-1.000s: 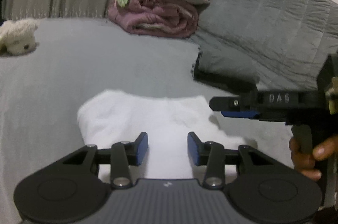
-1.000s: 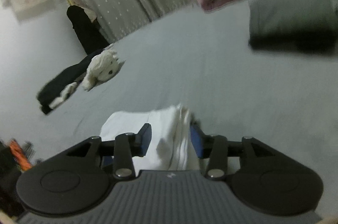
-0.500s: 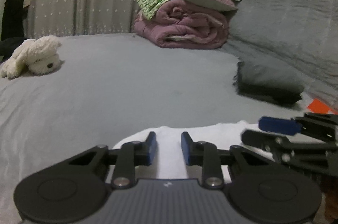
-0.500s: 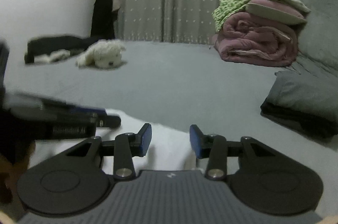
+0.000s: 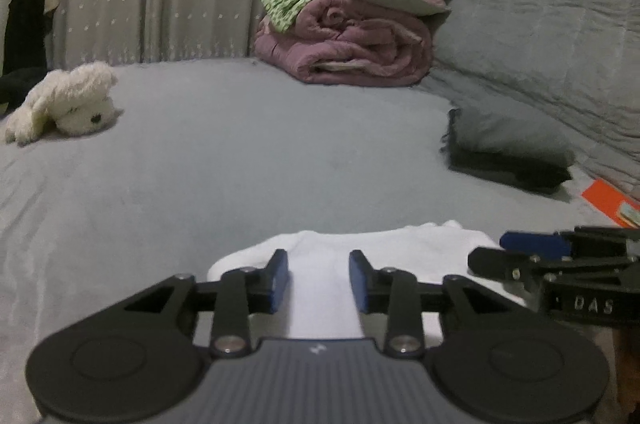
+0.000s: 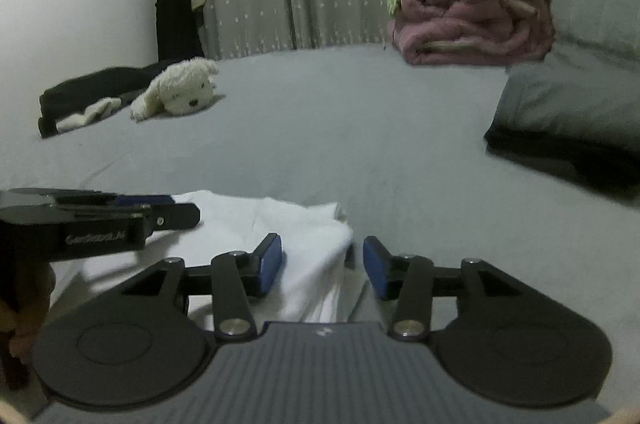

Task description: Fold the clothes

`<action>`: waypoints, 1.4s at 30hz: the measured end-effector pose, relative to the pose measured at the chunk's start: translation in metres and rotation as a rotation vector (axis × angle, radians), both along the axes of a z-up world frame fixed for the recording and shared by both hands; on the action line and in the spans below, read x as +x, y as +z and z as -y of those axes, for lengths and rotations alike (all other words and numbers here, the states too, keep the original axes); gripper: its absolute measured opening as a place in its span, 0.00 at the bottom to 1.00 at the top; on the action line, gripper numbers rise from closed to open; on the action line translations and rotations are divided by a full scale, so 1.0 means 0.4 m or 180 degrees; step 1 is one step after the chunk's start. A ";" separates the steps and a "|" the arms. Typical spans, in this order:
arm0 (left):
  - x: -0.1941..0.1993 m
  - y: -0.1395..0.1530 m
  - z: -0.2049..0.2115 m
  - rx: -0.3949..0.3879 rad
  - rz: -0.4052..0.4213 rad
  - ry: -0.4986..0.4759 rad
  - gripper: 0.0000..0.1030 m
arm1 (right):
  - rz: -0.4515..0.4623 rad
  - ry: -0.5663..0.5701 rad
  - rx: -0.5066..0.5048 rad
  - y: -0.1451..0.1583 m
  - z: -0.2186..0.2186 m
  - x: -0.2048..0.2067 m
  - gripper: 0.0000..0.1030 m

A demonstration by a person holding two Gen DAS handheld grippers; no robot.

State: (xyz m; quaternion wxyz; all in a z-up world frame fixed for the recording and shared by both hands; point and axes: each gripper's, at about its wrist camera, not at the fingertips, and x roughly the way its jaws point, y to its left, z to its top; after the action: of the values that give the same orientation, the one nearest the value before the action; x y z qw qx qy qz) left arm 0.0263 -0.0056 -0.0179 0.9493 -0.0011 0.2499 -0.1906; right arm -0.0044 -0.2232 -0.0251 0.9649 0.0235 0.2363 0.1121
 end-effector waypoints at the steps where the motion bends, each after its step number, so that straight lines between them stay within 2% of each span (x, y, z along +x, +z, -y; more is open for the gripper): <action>1: -0.012 0.006 -0.001 0.0019 0.0037 -0.0033 0.34 | 0.0057 0.0012 -0.0035 0.011 -0.001 -0.012 0.50; 8: -0.106 0.027 -0.003 0.0128 0.0182 -0.0299 0.34 | 0.0217 0.0128 -0.0029 0.035 0.000 -0.067 0.53; 15: -0.162 -0.016 0.013 0.0464 0.0211 -0.0549 0.35 | 0.0116 0.0258 -0.0193 -0.003 -0.008 -0.086 0.53; 17: -0.166 -0.038 0.019 0.0482 0.0250 -0.0540 0.35 | 0.0009 0.0236 -0.0409 -0.035 -0.016 -0.076 0.62; 19: -0.173 -0.047 0.029 0.0541 0.0333 -0.0502 0.35 | -0.0006 0.0193 -0.0381 -0.053 -0.011 -0.067 0.69; 25: -0.174 -0.023 0.025 0.0460 0.0244 -0.0459 0.37 | -0.0250 0.0062 0.0100 -0.037 0.020 -0.047 0.71; 28: -0.163 -0.001 0.015 0.0335 0.0117 -0.0461 0.52 | -0.0404 -0.0016 0.0315 -0.014 0.030 -0.048 0.75; 30: -0.157 0.008 0.010 0.0290 0.0062 -0.0442 0.67 | -0.0565 -0.0092 0.0508 -0.005 0.041 -0.050 0.76; 31: -0.151 0.013 0.007 0.0271 0.0016 -0.0427 0.70 | -0.0678 -0.0141 0.0628 -0.004 0.048 -0.047 0.76; 36: -0.125 0.028 -0.003 0.0189 -0.0234 -0.0295 0.83 | -0.1247 -0.0390 0.1420 -0.006 0.100 -0.036 0.77; 39: -0.101 0.030 -0.014 0.0105 -0.0467 -0.0196 0.86 | -0.1502 -0.0507 0.1907 -0.009 0.130 -0.040 0.78; 42: -0.071 0.026 -0.040 -0.0108 -0.0661 -0.0046 0.87 | -0.1816 -0.0576 0.2578 -0.039 0.162 -0.049 0.82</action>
State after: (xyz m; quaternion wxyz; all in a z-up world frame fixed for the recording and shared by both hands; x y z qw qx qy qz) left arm -0.0022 0.0103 -0.0075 0.9167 -0.0351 0.3437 -0.2005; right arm -0.0240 -0.2879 -0.0409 0.7811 0.4461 0.4253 0.0999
